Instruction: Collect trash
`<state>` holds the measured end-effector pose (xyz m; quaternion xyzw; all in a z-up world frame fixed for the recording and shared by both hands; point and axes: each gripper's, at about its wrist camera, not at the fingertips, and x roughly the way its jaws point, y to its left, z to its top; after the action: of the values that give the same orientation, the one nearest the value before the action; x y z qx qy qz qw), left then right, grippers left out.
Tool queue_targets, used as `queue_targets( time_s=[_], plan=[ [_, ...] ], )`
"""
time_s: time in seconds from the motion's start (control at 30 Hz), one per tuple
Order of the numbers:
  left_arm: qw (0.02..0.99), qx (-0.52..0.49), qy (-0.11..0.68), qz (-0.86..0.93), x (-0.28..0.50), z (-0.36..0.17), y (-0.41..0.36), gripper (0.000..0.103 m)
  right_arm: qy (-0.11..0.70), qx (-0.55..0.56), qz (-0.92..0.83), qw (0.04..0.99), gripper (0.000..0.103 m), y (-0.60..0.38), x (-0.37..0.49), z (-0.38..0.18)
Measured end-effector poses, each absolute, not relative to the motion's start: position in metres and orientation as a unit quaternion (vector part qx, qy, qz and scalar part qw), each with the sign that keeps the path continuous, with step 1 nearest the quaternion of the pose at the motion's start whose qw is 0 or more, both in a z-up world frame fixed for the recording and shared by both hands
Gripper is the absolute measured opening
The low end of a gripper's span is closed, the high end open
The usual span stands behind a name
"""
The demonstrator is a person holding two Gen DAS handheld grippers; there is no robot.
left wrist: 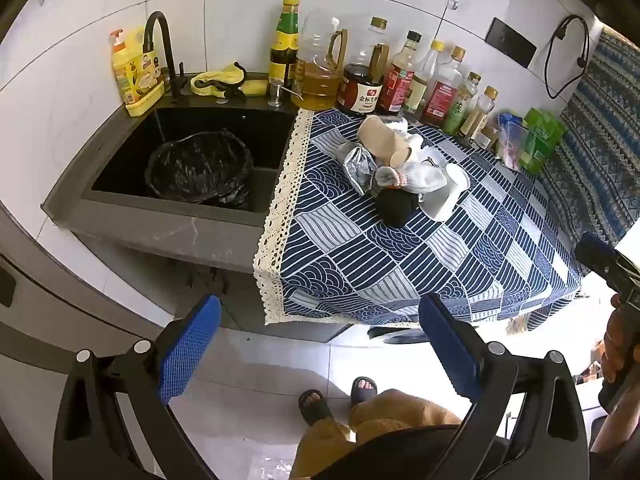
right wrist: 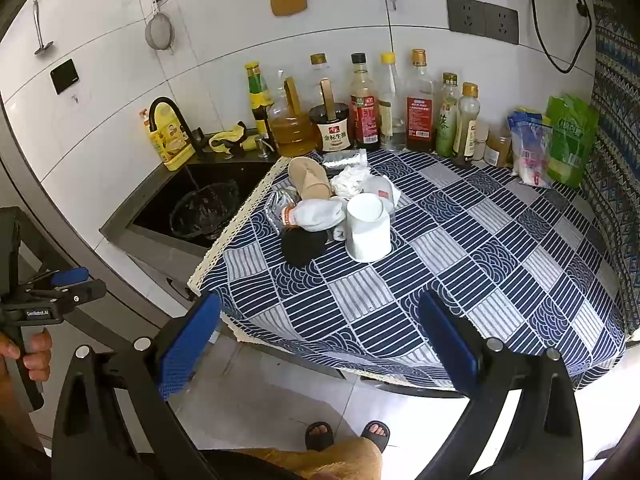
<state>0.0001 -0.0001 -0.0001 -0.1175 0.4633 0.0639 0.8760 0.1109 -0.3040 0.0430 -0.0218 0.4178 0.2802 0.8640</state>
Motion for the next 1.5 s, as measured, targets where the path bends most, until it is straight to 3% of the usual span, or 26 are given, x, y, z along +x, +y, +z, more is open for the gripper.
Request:
queue_targets(
  time_s=[1.5],
  plan=[
    [0.879,-0.112,0.460,0.051,0.008,-0.002,0.004,0.096,0.430,-0.028,0.273,0.860,0.098,-0.290,0.110,0.036]
  ],
)
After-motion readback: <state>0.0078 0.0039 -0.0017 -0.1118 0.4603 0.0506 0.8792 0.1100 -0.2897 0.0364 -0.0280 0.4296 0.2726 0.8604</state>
